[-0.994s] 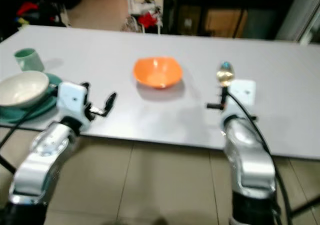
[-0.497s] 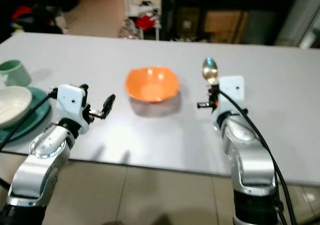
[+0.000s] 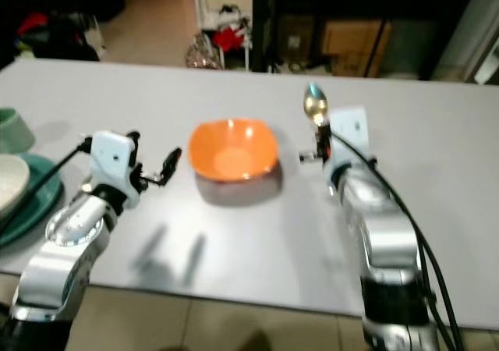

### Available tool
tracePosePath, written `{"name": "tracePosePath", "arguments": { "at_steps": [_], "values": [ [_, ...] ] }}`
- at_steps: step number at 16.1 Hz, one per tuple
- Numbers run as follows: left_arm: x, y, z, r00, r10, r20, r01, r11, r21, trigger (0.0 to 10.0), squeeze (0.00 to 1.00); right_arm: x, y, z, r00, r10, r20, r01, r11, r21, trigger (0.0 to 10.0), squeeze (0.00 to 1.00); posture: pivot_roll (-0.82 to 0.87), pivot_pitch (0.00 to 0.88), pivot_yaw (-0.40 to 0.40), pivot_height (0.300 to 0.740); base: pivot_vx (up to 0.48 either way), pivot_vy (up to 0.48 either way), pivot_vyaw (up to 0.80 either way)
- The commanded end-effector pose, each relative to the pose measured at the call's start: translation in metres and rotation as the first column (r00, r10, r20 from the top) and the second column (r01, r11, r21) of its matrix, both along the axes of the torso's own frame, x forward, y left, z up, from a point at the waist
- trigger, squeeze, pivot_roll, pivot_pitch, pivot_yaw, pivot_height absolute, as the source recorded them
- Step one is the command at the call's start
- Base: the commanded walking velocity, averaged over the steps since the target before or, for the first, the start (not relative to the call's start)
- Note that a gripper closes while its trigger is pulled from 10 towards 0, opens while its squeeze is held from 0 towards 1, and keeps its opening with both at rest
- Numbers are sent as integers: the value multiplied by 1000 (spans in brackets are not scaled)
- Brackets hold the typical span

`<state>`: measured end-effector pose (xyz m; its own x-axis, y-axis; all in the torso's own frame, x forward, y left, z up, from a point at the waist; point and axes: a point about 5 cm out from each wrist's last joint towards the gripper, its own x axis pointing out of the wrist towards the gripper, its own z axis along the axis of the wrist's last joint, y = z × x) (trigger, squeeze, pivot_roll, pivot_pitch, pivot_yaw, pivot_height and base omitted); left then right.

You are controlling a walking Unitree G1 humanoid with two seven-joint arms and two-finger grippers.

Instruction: Setting the table

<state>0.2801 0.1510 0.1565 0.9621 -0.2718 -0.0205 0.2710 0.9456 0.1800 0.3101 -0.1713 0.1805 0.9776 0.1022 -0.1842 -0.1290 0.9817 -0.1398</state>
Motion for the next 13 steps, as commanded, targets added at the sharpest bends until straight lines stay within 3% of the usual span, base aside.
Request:
{"name": "tracePosePath", "arguments": {
  "at_steps": [1,3,7,9,13],
  "values": [
    [-1,5,2,1000,2,2,-2,1000,26,10000,0,5,8,5,998,61,13,-61,998,-10,10000,0,67,0,21,740,0,0,0],
    [-5,-2,1,996,-87,-19,88,995,46,10000,0,11,10,0,980,191,-51,-194,978,-76,10000,0,68,0,25,740,0,0,0],
    [-12,-14,0,972,-223,-70,227,972,60,10000,0,32,6,4,966,244,-83,-250,966,-66,10000,0,71,0,31,740,0,0,0],
    [-16,-20,-1,948,-299,-110,307,949,68,10000,0,45,7,4,938,320,-132,-334,937,-103,10000,0,76,0,36,740,0,0,0],
    [-17,-20,2,934,-332,-128,344,935,87,10000,0,66,4,-2,897,352,-268,-409,890,-203,10000,0,89,0,40,740,0,0,0]
  ]
}}
